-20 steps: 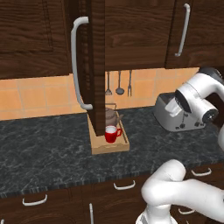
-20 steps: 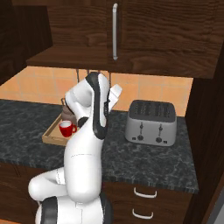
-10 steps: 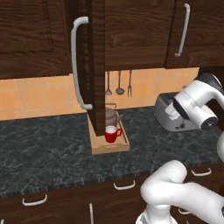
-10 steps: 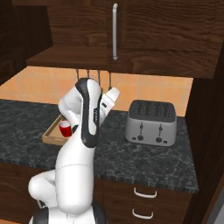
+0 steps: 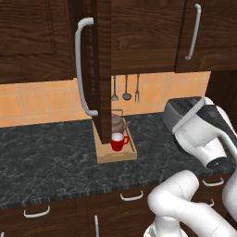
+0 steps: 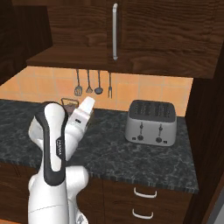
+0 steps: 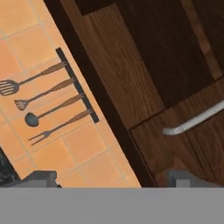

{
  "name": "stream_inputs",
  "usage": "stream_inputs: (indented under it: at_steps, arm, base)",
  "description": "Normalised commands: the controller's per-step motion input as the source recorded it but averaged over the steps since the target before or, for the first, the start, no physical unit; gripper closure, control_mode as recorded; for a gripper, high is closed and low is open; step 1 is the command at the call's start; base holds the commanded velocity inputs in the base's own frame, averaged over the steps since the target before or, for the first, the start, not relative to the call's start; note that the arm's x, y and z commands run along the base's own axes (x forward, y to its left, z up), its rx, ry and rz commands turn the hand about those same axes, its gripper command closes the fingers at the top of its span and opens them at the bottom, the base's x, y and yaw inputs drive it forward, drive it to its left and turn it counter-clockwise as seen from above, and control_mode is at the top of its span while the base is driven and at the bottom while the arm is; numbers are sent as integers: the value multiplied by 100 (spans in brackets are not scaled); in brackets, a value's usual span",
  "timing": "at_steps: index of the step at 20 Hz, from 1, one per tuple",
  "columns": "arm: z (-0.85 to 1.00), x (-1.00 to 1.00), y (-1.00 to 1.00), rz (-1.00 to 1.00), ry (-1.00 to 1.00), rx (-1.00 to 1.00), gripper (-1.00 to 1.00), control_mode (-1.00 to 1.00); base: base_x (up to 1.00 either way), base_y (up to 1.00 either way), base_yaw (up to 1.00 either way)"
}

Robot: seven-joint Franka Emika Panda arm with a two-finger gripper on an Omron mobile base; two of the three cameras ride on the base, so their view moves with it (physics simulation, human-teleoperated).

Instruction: Pick the kettle from the counter and place it on the tray. Then pick the mug from the cabinet and place it on the tray. Then close the cabinet doors.

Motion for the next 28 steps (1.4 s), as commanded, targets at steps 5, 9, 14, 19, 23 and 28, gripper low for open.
stream_inputs:
  at_steps: [5, 9, 14, 19, 23, 28]
  arm:
    - [86, -72, 59, -10, -25, -37, -100, -100]
    - [66, -55, 47, -18, -12, -42, -100, -100]
    - [47, -56, 43, -27, -10, -44, -100, -100]
    - [7, -47, 32, -17, -2, -36, -100, -100]
    - [-6, -50, 15, -18, -10, -23, -100, -100]
    - [0, -66, 23, -40, -3, -23, -100, -100]
  base:
    - [0, 0, 0]
    - [0, 0, 0]
    - [0, 0, 0]
    - [0, 0, 0]
    - [0, 0, 0]
    - [0, 0, 0]
